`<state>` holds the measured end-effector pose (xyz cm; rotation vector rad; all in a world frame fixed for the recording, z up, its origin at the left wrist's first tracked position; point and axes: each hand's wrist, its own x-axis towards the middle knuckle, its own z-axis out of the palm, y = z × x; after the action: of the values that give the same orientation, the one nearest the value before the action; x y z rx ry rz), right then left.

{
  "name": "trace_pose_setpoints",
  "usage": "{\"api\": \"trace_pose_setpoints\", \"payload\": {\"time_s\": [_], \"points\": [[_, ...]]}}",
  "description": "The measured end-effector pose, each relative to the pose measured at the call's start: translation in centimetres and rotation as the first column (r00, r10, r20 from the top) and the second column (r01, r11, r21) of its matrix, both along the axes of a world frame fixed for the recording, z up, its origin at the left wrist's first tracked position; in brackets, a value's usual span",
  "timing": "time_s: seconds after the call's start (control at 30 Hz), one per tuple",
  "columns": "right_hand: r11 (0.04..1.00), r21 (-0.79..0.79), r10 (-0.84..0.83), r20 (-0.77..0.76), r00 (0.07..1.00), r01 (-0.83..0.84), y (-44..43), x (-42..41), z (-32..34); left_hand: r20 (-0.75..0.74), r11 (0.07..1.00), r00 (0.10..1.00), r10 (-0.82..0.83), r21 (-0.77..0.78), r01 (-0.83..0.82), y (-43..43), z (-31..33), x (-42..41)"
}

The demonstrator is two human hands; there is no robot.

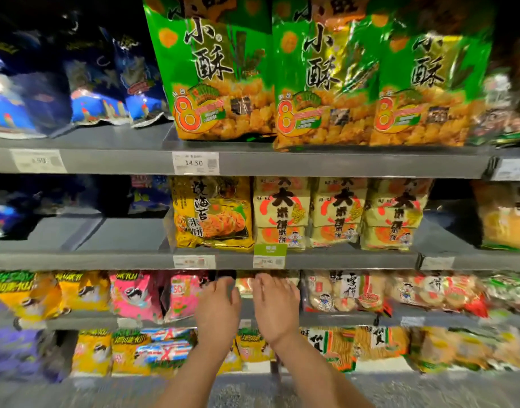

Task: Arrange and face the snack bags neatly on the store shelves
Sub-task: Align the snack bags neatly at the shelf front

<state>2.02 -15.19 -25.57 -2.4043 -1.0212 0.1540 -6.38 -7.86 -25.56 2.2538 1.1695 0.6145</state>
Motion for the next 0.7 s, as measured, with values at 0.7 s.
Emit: {"api": "trace_pose_setpoints", "payload": {"time_s": [0.7], "points": [[0.979,0.041,-0.184,-0.245,0.952,0.2,4.2,11.0,-22.8,-0.147,0.981,0.989,0.02,-0.186,-0.047,7.3,-21.5,9.7]]}}
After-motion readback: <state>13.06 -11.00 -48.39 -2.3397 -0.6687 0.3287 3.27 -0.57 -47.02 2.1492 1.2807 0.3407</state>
